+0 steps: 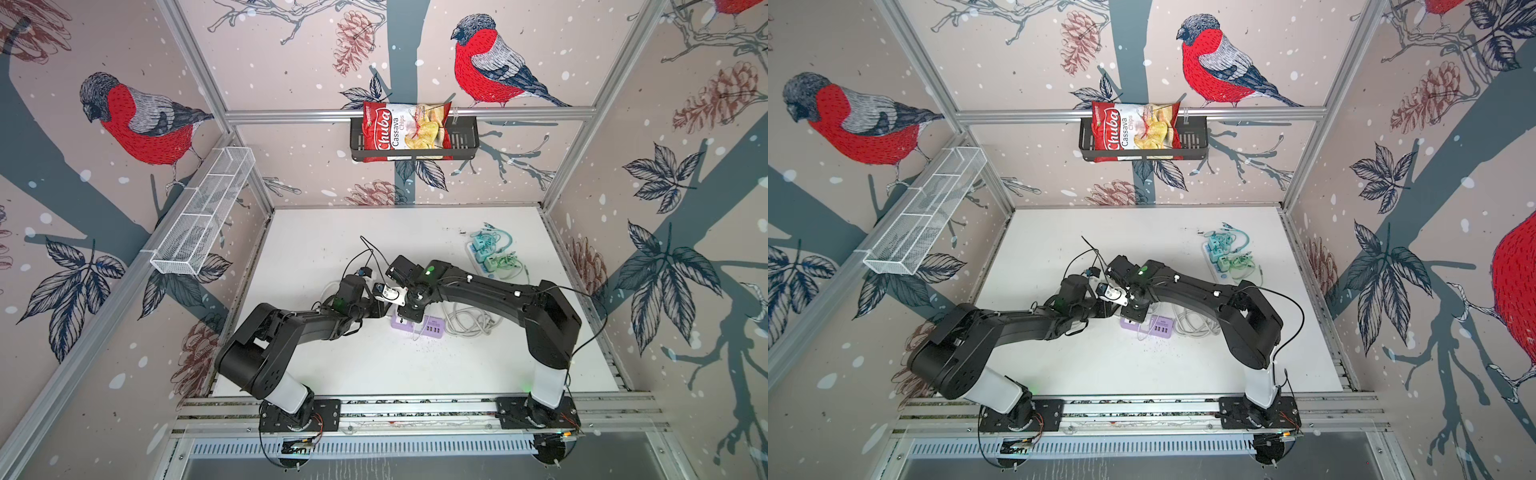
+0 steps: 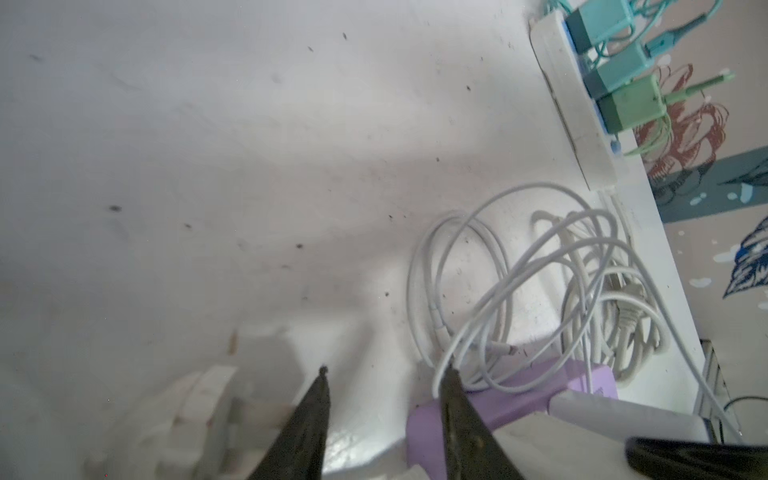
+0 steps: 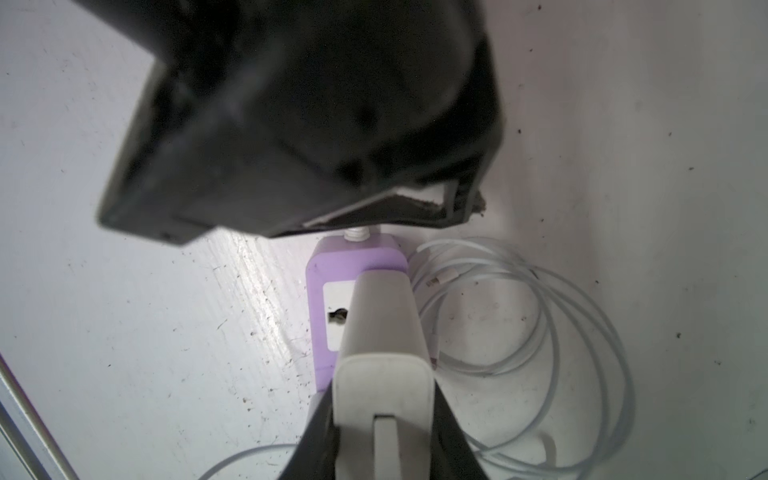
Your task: Insert the plug
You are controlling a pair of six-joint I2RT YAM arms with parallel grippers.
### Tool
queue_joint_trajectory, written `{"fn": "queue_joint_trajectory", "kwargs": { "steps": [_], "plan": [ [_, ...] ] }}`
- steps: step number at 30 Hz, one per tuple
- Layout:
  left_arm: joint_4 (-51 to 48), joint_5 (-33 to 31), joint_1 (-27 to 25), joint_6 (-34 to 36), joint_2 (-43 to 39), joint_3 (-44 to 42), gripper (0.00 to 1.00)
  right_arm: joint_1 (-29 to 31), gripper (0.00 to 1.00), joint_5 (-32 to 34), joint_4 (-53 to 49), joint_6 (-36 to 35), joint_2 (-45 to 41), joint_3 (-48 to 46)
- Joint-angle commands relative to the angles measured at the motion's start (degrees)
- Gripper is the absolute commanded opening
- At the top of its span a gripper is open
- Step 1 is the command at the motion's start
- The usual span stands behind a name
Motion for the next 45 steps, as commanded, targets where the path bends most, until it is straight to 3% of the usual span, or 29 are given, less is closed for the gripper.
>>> {"fn": "queue_joint_trajectory", "kwargs": {
  "steps": [1,11,17,21,31,39,45],
  "plan": [
    [-5.5,-6.23,1.0,0.13,-3.04,-0.63,0.52,-0.24,0.07,0.0,-1.12,0.03,-0.52,-0.47],
    [-17.38,-21.46,1.76,-0.27,-13.47,-1.41,0.59,-0.3,0.07,-1.64,-0.95,0.51,2.46,-0.36],
    [-19.77,-30.31,2.24,-0.91,-23.38,-3.32,0.67,-0.59,0.07,-3.82,-0.73,1.47,4.62,-0.98],
    [-17.22,-32.37,2.28,1.47,-28.86,-5.31,0.71,-0.5,0.1,-3.64,-1.89,3.14,5.91,0.08],
    [-13.82,-34.96,2.29,5.61,-35.02,-5.32,0.79,1.0,0.45,-5.03,-0.77,5.54,3.8,4.26],
    [-15.46,-36.53,2.32,6.84,-37.67,-5.45,0.84,1.08,0.56,-2.57,-0.04,5.76,3.95,9.26],
    [-16.73,-41.26,2.33,7.94,-39.77,-5.21,0.89,-0.07,0.59,1.14,0.87,6.86,0.57,10.12]
  ]
}}
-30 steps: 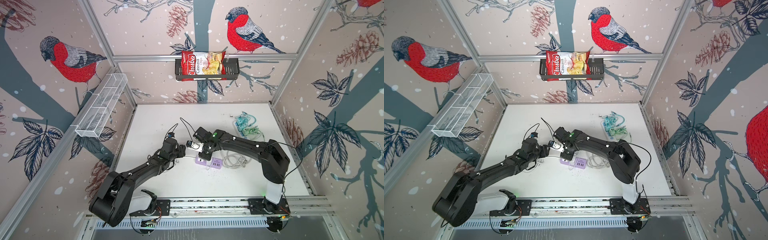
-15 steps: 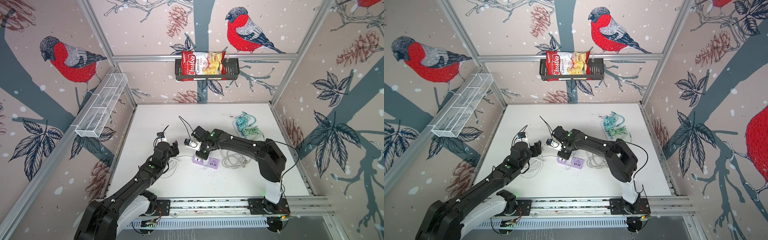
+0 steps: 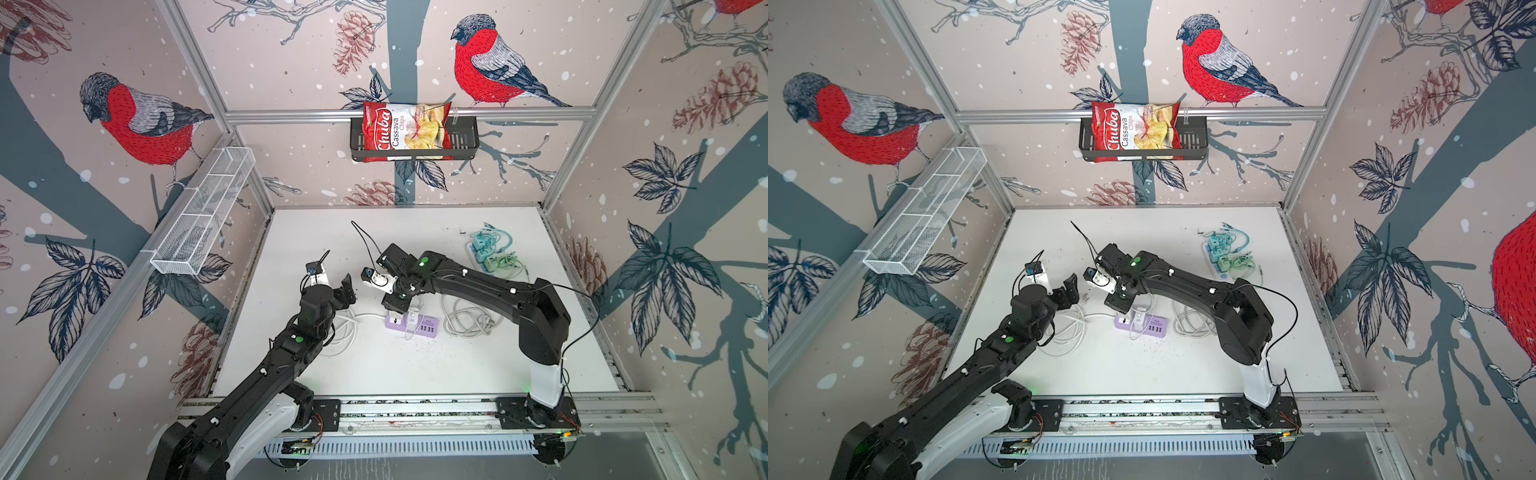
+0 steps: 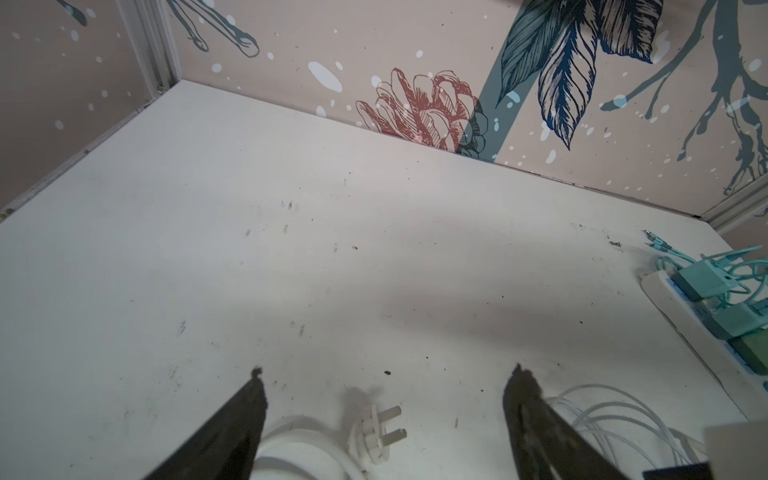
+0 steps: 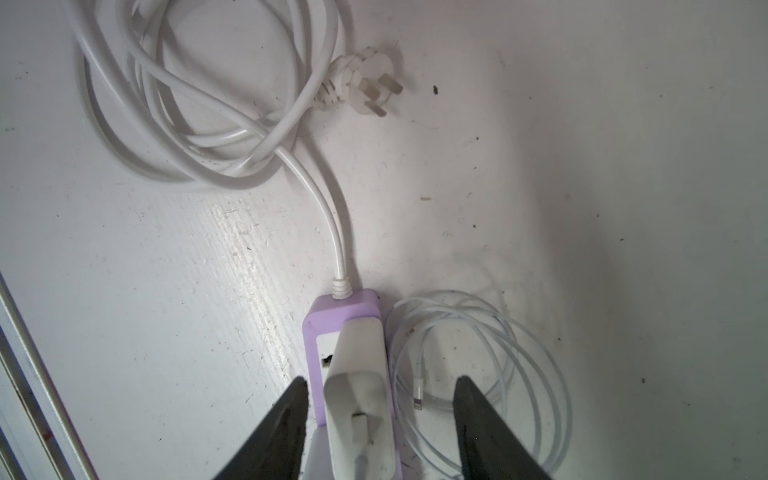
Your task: Insert the plug
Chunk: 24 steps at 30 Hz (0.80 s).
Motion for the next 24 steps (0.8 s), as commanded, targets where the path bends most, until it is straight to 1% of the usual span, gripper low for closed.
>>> {"fn": "queue_joint_trajectory", "kwargs": {
  "steps": [1,3,6,9,11,12,13,14,15,16,17,20,22,24],
  "plan": [
    [-1.02,-4.92,0.05,1.99,-1.07,0.57,0.9,-0.82,0.59,4.03,1.92,1.93,-3.58,-1.15],
    [-0.64,-7.81,0.05,2.75,-2.03,0.68,0.92,-1.52,0.59,5.81,5.39,2.94,-7.12,-3.51],
    [1.84,-12.52,0.11,4.31,-3.36,0.47,0.95,-3.63,0.6,11.25,13.78,6.27,-13.58,-8.57],
    [5.83,-16.73,0.12,6.38,-3.8,-0.43,0.97,-7.98,0.62,15.98,22.58,11.44,-20.33,-14.96],
    [8.13,-19.41,0.21,7.61,-3.43,-0.79,0.97,-11.45,0.64,18.85,29.54,15.46,-25.58,-20.93],
    [8.96,-20.47,0.23,8.32,-2.96,-0.96,0.97,-13.16,0.66,20.24,32.71,17.54,-28.06,-23.99],
    [9.9,-21.83,0.23,9.11,-2.4,-1.14,0.97,-15.39,0.76,21.24,36.58,19.99,-30.86,-27.64],
    [10.92,-23.53,0.23,9.87,-1.55,-1.24,0.97,-17.6,0.79,22.24,40.42,22.27,-33.92,-31.16],
    [12.26,-25.07,0.23,10.34,-0.76,-1.65,0.97,-19.54,0.8,23.48,43.96,24.46,-36.77,-34.59],
    [13.67,-26.55,0.23,10.94,0.16,-2.12,0.97,-22.05,0.87,24.11,47.58,26.76,-40.28,-38.99],
    [15.94,-27.74,0.31,11.74,1.18,-2.94,0.97,-24.31,1.0,25.08,50.88,28.66,-43.39,-42.86],
    [23.69,-31.49,0.32,13.43,4.18,-6.39,0.97,-28.97,0.99,30.73,58.23,32.81,-50.96,-53.02],
    [26.4,-33.55,0.32,13.94,5.52,-7.88,0.97,-30.6,1.0,35.61,59.15,35.31,-54.65,-57.29],
    [28.41,-34.61,0.36,15.04,5.91,-8.9,0.97,-32.22,0.99,37.14,58.92,35.71,-57.52,-60.03]
  ]
}}
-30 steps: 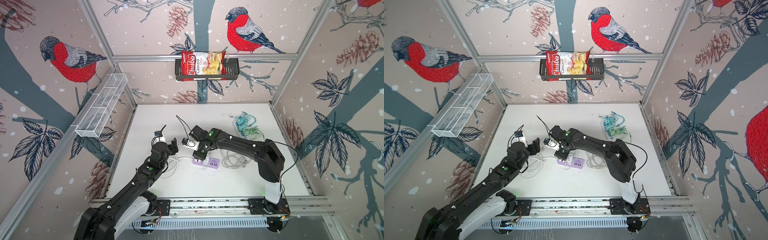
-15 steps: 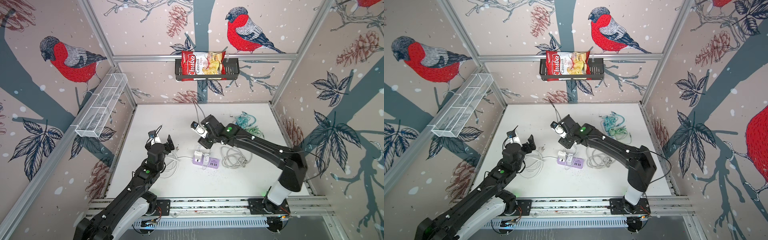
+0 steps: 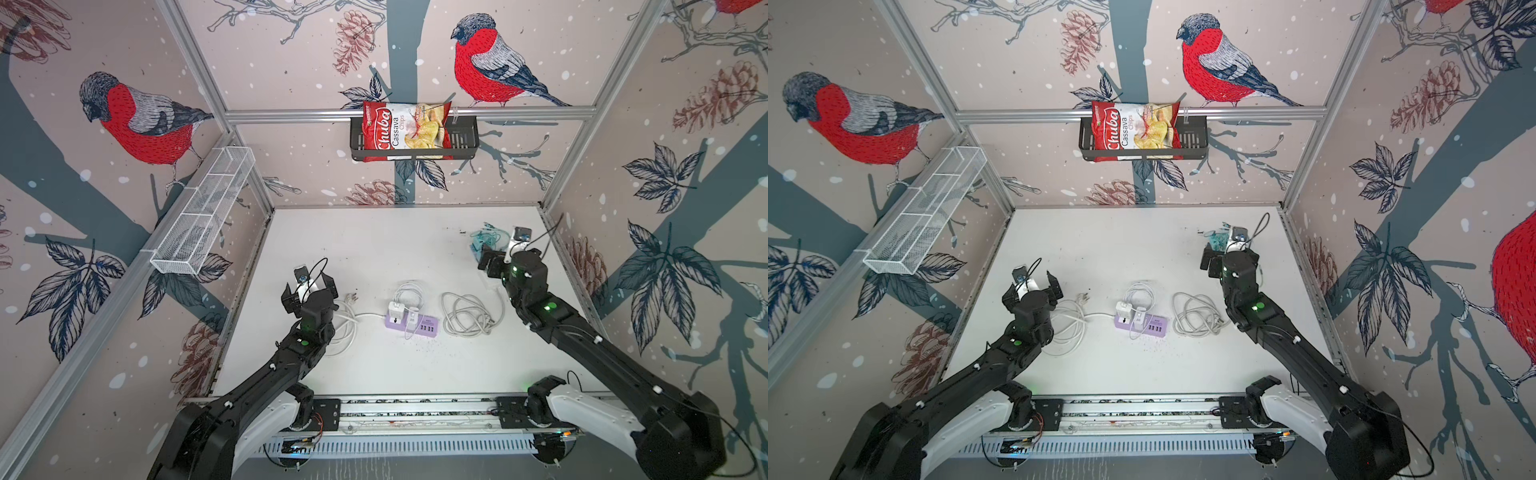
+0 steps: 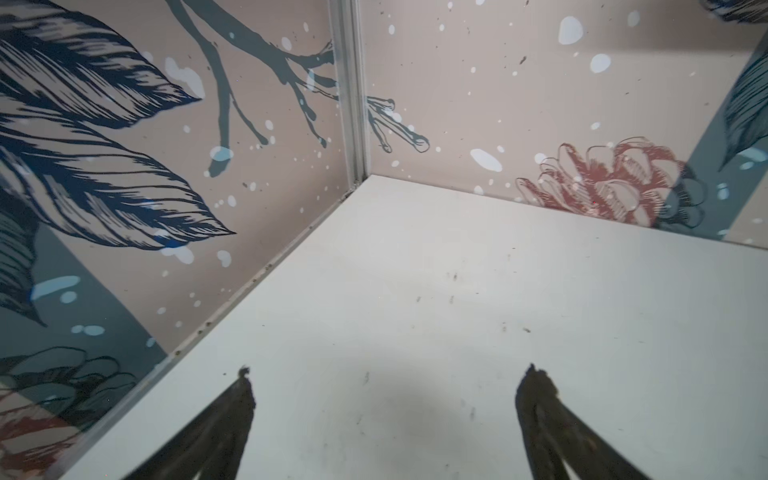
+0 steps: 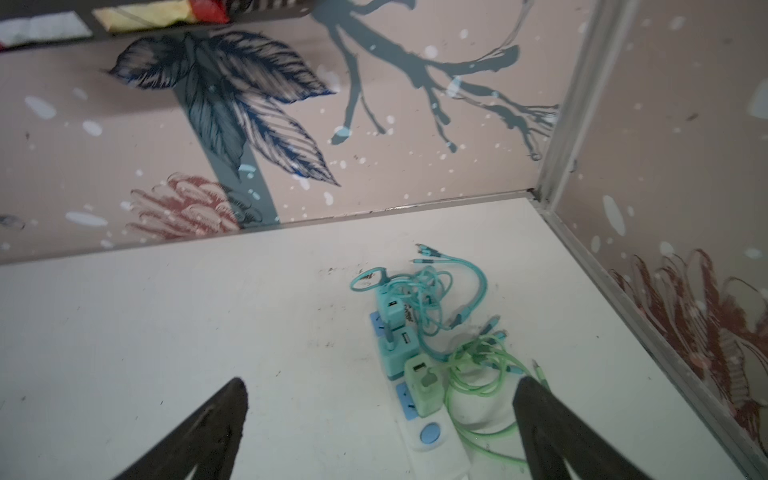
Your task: Insert the plug
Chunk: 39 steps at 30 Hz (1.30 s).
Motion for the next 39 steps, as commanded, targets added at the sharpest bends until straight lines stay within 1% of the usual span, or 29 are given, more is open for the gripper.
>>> {"fn": "queue_joint_trajectory", "kwargs": {
  "steps": [1,3,4,6,9,13,15,18,19,20,21,22,23,25,27,29,30,32,34,36,38,39],
  "plan": [
    [9.72,-5.16,0.19,3.17,0.43,-1.68,0.97,-2.31,0.99,7.96,6.47,5.46,-3.88,-3.94],
    [14.06,-5.44,0.28,4.64,0.34,-3.9,0.97,-3.7,0.99,14.33,6.12,11.64,-5.66,-6.48],
    [15.91,-4.83,0.28,5.5,0.14,-4.84,0.97,-4.62,0.99,16.26,3.31,15.84,-6.41,-6.91],
    [18.32,-4.13,0.28,5.6,-0.23,-6.71,0.97,-5.7,0.99,17.34,3.6,18.0,-7.89,-9.22],
    [20.32,-3.18,0.4,5.82,-0.93,-8.74,0.97,-5.84,0.99,18.48,9.57,15.2,-10.11,-15.2],
    [25.35,-0.29,1.54,6.54,-0.51,-11.95,0.97,-6.58,0.99,20.42,13.21,16.54,-9.52,-18.96],
    [29.04,0.52,2.29,7.26,0.44,-13.38,0.97,-6.69,0.99,23.35,13.4,14.05,-7.43,-18.81],
    [36.37,3.73,4.91,10.52,3.35,-14.81,0.97,-6.94,0.99,31.63,12.84,14.93,-2.03,-17.71],
    [38.26,5.78,6.29,11.27,5.05,-14.79,0.97,-6.93,1.0,33.74,13.16,15.11,-0.06,-17.51],
    [40.12,7.66,7.58,11.67,6.64,-14.59,0.97,-6.86,0.99,35.1,14.59,14.27,1.85,-17.7],
    [41.49,8.54,8.45,11.99,8.88,-14.28,0.97,-6.84,1.0,34.99,16.61,12.28,3.2,-18.0],
    [43.64,8.66,9.23,12.3,10.97,-13.77,0.97,-6.67,0.99,33.68,18.78,9.41,4.27,-18.3],
    [45.53,9.01,9.5,12.76,13.28,-13.35,0.97,-6.67,0.99,32.83,20.23,8.12,4.93,-18.66],
    [49.66,9.8,9.71,13.79,18.35,-12.6,0.97,-6.91,1.0,31.24,23.82,7.41,5.69,-20.09],
    [56.55,10.84,9.73,15.99,22.53,-12.63,0.97,-7.28,0.99,27.84,31.8,2.49,5.88,-23.19],
    [59.89,11.73,10.17,17.31,25.14,-12.59,0.96,-8.42,0.99,20.89,40.18,-2.5,5.46,-27.09],
    [60.7,12.21,10.39,17.61,25.96,-12.3,0.96,-9.33,0.99,17.43,42.94,-2.93,4.84,-28.51],
    [60.92,15.26,11.57,16.38,27.44,-12.0,0.96,-11.94,1.0,8.52,48.01,-4.54,3.57,-31.53],
    [62.51,19.2,12.57,15.79,29.91,-11.54,0.96,-13.17,1.0,3.91,52.01,-7.07,4.08,-33.3],
    [66.22,19.53,12.65,16.86,34.03,-10.91,0.96,-13.19,0.99,1.2,55.91,-10.53,5.57,-34.09],
    [70.55,19.96,12.63,17.53,37.09,-11.36,0.96,-13.75,1.0,1.09,60.65,-10.91,8.69,-34.64],
    [69.83,20.13,12.71,16.83,36.56,-11.79,0.96,-14.19,1.0,1.63,63.06,-10.35,10.67,-34.73]
  ]
}}
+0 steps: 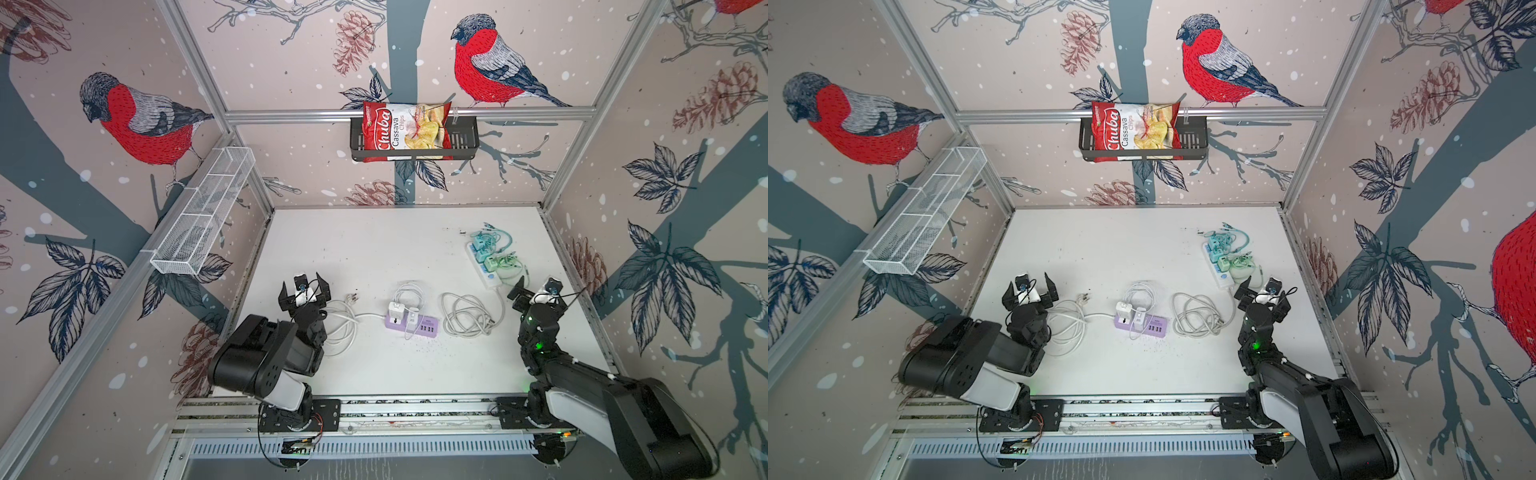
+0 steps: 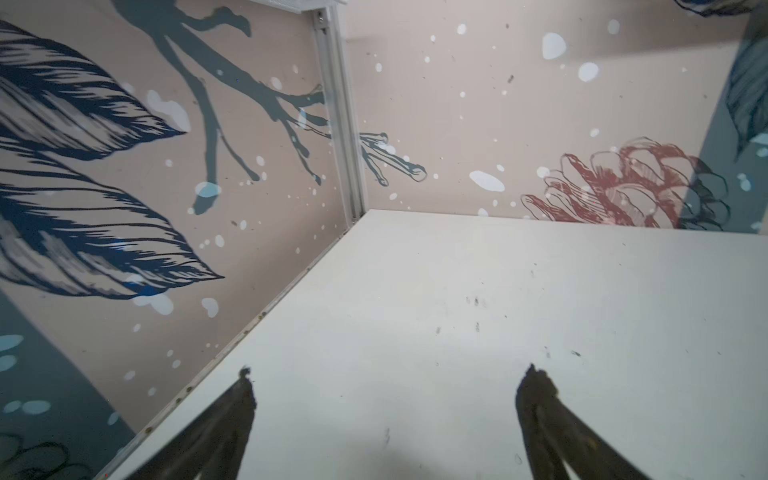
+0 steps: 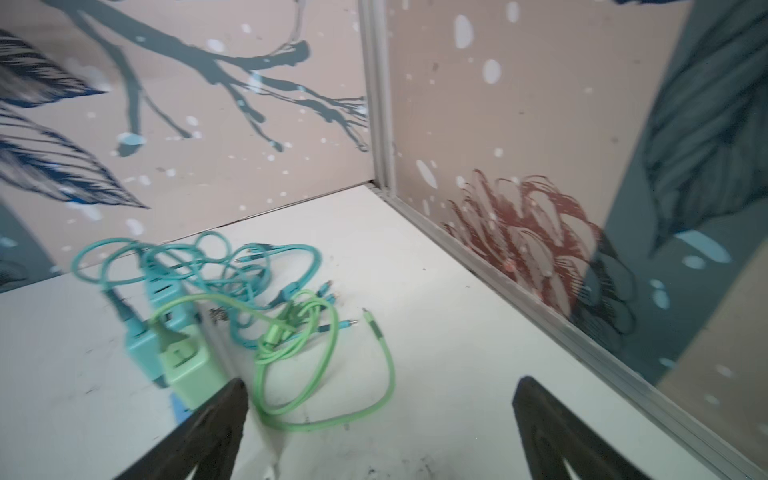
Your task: Insert the plug
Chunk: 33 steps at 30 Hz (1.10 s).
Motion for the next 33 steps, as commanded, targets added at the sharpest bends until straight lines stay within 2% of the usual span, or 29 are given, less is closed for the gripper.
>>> {"fn": "queue_joint_trajectory", "kwargs": {
  "steps": [1,2,4,7,9,10,12,14,15,18,25,29,33],
  "plan": [
    [8.47,2.44,0.66,0.2,0.49,-0.57,0.96,-1.46,0.99,-2.45,14.88,-2.77,5.33,-0.47],
    [9.43,2.92,0.76,0.13,1.23,-0.62,0.96,-1.69,1.0,-2.56,17.94,-3.26,7.22,-0.48],
    [14.68,3.71,0.76,1.18,4.79,-1.15,0.96,-3.16,1.0,-7.94,22.73,-4.95,11.75,-0.59],
    [11.81,3.36,0.67,0.85,3.95,-0.56,0.96,-3.33,0.99,-12.4,34.36,-7.35,21.83,-1.84],
    [14.63,3.53,0.55,1.68,5.17,-0.95,0.97,-2.83,1.0,-11.41,44.81,-9.2,28.45,-2.21],
    [13.59,3.7,0.5,1.37,4.63,-1.09,0.96,-2.46,1.0,-10.28,45.65,-9.55,29.45,-2.22],
    [14.79,3.62,0.54,1.74,5.3,-0.97,0.96,-3.46,0.99,-11.42,35.28,-7.81,25.89,0.02],
    [13.7,3.56,0.5,1.49,4.79,-0.85,0.97,-6.42,1.0,-16.65,18.09,-4.67,21.47,5.45],
    [14.08,3.44,0.51,1.57,5.02,-0.8,0.97,-8.12,0.99,-19.39,16.94,-4.13,22.14,6.89],
    [13.69,3.45,0.5,1.49,4.92,-0.78,0.97,-9.48,1.0,-17.61,11.32,-1.44,22.6,10.06],
    [13.11,3.27,0.54,1.4,4.82,-0.36,0.97,-9.7,1.0,-16.85,12.52,-0.95,22.47,9.43],
    [14.14,3.39,0.5,1.48,5.03,-0.91,0.97,-9.58,0.99,-14.15,11.45,-0.07,22.76,10.13],
    [14.76,4.42,0.58,1.36,4.19,-2.27,0.97,-8.31,1.0,-10.35,17.58,-0.13,22.16,6.81]
  ]
}}
